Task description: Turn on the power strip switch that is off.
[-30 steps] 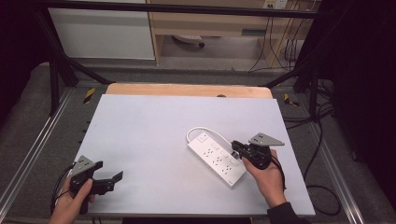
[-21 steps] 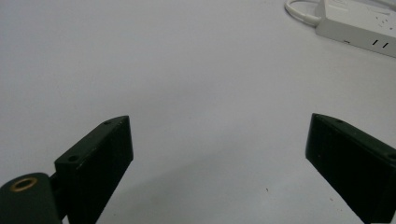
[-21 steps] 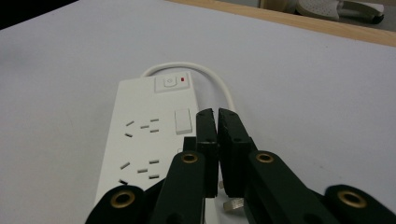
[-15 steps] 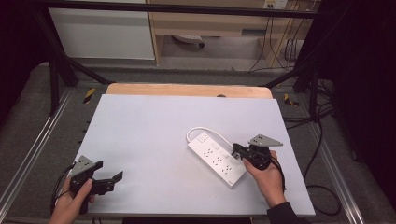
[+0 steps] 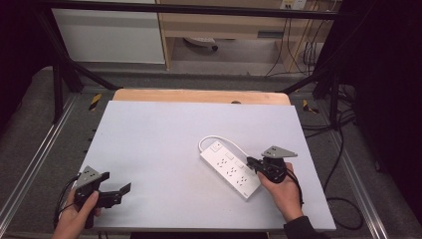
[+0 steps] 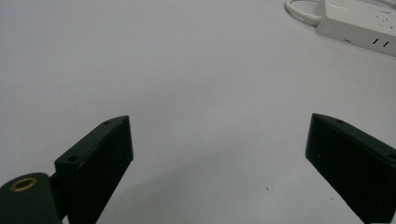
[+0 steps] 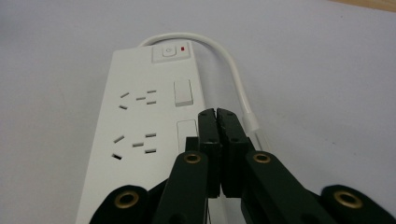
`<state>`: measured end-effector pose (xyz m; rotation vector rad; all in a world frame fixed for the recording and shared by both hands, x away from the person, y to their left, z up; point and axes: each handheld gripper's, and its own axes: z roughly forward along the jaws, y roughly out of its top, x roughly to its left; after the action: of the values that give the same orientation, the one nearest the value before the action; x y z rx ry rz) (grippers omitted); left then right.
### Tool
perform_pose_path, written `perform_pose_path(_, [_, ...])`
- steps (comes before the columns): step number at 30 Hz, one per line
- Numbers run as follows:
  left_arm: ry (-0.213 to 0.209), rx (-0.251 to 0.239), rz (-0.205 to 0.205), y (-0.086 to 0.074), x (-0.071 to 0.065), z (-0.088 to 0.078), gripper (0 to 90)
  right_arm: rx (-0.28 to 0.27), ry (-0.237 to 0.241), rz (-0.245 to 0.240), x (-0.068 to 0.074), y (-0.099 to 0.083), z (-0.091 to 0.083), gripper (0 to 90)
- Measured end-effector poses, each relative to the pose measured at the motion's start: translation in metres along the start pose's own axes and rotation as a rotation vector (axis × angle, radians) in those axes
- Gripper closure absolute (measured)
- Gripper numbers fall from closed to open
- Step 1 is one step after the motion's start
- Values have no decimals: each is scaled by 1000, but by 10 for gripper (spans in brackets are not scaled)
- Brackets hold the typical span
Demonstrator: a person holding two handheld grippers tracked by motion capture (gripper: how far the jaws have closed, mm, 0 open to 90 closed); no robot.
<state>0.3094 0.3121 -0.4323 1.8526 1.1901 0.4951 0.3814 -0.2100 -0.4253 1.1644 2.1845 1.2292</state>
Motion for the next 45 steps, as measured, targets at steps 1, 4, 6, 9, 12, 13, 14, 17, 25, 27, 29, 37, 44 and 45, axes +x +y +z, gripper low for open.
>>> perform_pose_path(1, [0, 0, 0, 0, 0, 0, 75, 2, 0, -2, 0, -1, 0, 896])
perform_pose_path(4, [2, 1, 3, 0, 0, 0, 75, 15, 2, -6, 1, -2, 0, 896])
perform_pose_path(6, [3, 2, 4, 0, 0, 0, 75, 20, 2, -3, 1, -3, 0, 897])
perform_pose_path(9, [3, 3, 6, 0, 0, 0, 75, 32, 7, -4, 2, -4, 0, 900])
perform_pose_path(12, [4, 4, 6, 0, 0, 0, 75, 48, 15, -13, 4, -5, 0, 900])
perform_pose_path(13, [3, 4, 6, 0, 0, 0, 75, 48, 15, -13, 4, -5, 0, 900])
perform_pose_path(14, [3, 4, 7, 0, 0, 0, 75, 53, 23, -15, 5, -6, 1, 900])
perform_pose_path(17, [3, 6, 8, 0, 0, 0, 75, 60, 24, -17, 6, -6, 1, 900])
perform_pose_path(25, [3, 8, 10, 0, 0, 0, 75, 73, 20, -17, 7, -9, -1, 900])
perform_pose_path(27, [3, 8, 10, 0, -1, 0, 75, 82, 21, -16, 7, -9, 0, 900])
perform_pose_path(29, [4, 8, 10, 0, 0, 0, 75, 81, 22, -14, 8, -10, 0, 900])
perform_pose_path(37, [2, 10, 10, 0, -1, 1, 75, 84, 21, -20, 9, -10, 2, 900])
perform_pose_path(44, [2, 10, 10, 0, -1, 1, 75, 86, 22, -27, 9, -10, 3, 900])
perform_pose_path(45, [1, 10, 10, 0, -1, 1, 75, 86, 21, -27, 9, -10, 3, 900])
